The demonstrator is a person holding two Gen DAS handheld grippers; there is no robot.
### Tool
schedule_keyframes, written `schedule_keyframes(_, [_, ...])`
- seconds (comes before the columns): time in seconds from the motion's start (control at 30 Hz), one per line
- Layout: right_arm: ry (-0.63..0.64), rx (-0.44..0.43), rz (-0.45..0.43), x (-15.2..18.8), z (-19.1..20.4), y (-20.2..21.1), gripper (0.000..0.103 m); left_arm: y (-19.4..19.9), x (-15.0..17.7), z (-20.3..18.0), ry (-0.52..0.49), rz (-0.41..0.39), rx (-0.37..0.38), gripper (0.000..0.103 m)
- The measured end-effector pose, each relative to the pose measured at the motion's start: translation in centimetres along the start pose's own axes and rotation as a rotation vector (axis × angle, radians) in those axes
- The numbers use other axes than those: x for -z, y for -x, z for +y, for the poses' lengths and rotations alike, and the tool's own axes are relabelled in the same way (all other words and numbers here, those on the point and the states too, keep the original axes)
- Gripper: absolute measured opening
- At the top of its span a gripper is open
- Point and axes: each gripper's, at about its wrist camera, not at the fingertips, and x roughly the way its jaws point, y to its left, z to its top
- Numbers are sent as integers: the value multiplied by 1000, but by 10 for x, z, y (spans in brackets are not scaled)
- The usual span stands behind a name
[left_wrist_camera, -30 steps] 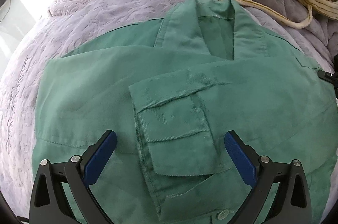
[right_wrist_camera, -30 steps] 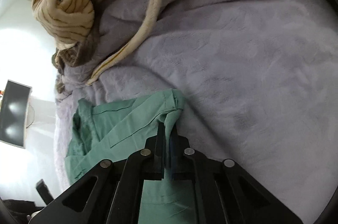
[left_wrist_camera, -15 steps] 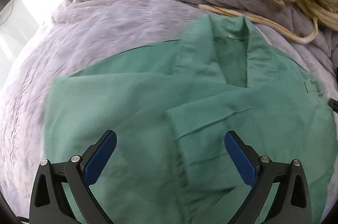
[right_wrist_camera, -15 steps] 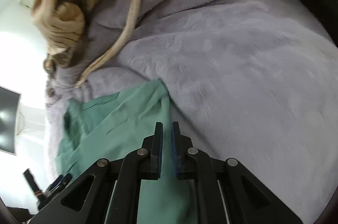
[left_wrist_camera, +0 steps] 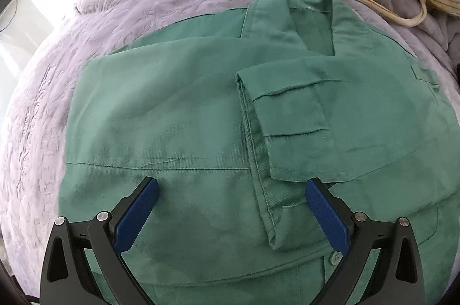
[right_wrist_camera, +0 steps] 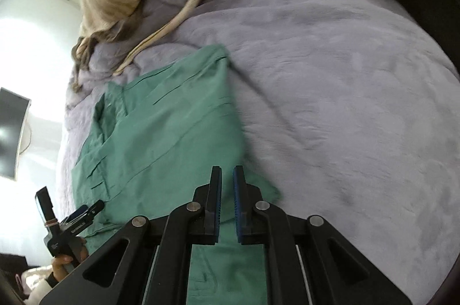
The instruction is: Fold large clothes
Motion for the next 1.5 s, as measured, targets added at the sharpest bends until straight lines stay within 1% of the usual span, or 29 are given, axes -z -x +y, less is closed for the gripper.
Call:
schedule_keyframes(0.03, [-11, 1, 0, 2, -6, 2, 24, 0, -1, 0, 1, -2, 0, 102])
schedule_keyframes(0.07, [-27, -4, 5, 4, -12, 3, 38, 1, -1, -1, 1, -5, 0, 102])
schedule_keyframes(0.1, [-56, -21, 10, 7, -19, 3, 41, 1, -1, -1, -1, -5, -2, 102])
schedule_keyframes(0.2, [-197, -129, 52, 18, -46, -4, 41, -2, -2, -3, -4, -3, -16, 102])
schedule_keyframes(0.27, [-325, -231, 88, 28, -65, -19, 41, -4, -3, -5, -6, -6, -26, 102])
schedule_keyframes(0.33, [-398, -284, 84, 33, -75, -29, 41, -7, -6, -7, -10, -4, -35, 102])
schedule_keyframes(0.4, [-451, -330, 62, 33, -79, -35, 27, -7, -5, -9, -16, -4, -41, 102])
schedule_keyframes(0.43, [-458, -326, 52, 31, -77, -35, 10, -6, -4, -9, -15, -4, -42, 102])
schedule_keyframes(0.5, [-416, -272, 24, 30, -70, -28, 9, -6, -4, -10, -15, -2, -43, 102])
schedule_keyframes(0.53, [-388, -225, 13, 31, -66, -23, 8, -5, -3, -10, -15, -2, -43, 102])
schedule_keyframes(0.6, [-385, -144, 19, 36, -67, -23, 6, -5, -3, -10, -17, -1, -46, 102])
schedule_keyframes(0.63, [-408, -126, 37, 40, -74, -28, 6, -5, -3, -10, -18, -1, -47, 102])
schedule_keyframes(0.67, [-430, -129, 50, 43, -79, -31, 5, -6, -3, -11, -18, -2, -50, 102])
schedule_keyframes(0.7, [-447, -118, 63, 44, -82, -33, 1, -6, -3, -11, -17, -2, -53, 102])
schedule_keyframes(0.73, [-438, -86, 68, 44, -83, -32, 0, -7, -3, -11, -16, -1, -55, 102])
schedule_keyframes(0.83, [-402, -80, 57, 43, -80, -15, 0, -6, -6, -10, -14, 2, -51, 102])
schedule_keyframes(0.87, [-375, -78, 42, 43, -76, -7, 3, -5, -7, -8, -12, 3, -51, 102])
schedule_keyframes(0.93, [-284, -71, -9, 38, -62, 13, 6, 1, -8, -4, -2, -5, -46, 102])
schedule_keyframes(1.0, [-179, -87, -40, 28, -40, 25, 6, 9, -8, 2, 18, -21, -41, 102])
schedule_keyframes(1.1, [-47, -83, -29, 17, -8, 17, 6, 19, -9, 4, 38, -42, -17, 102])
schedule_keyframes(1.17, [-1, -68, 2, 13, 7, -1, 6, 19, -9, 1, 27, -40, -11, 102])
schedule_keyframes(1.2, [16, -41, 28, 12, 11, -14, 6, 16, -8, -2, 17, -33, -17, 102])
schedule_keyframes(1.27, [25, 31, 60, 12, 10, -34, 6, 11, -7, -6, 2, -19, -27, 102])
schedule_keyframes(1.3, [18, 70, 80, 12, 8, -44, 3, 6, -6, -6, -1, -10, -33, 102])
schedule_keyframes(1.33, [-19, 58, 90, 12, -1, -49, 2, 1, -6, -5, 1, 1, -42, 102])
schedule_keyframes(1.37, [-59, 29, 88, 12, -7, -48, 2, -3, -5, -1, 16, 18, -48, 102])
schedule_keyframes(1.4, [-94, 4, 84, 11, -13, -44, 2, -3, -5, 3, 30, 18, -40, 102])
schedule_keyframes(1.5, [-96, 11, 77, 12, -18, -30, 3, 3, -5, 11, 48, 12, -38, 102])
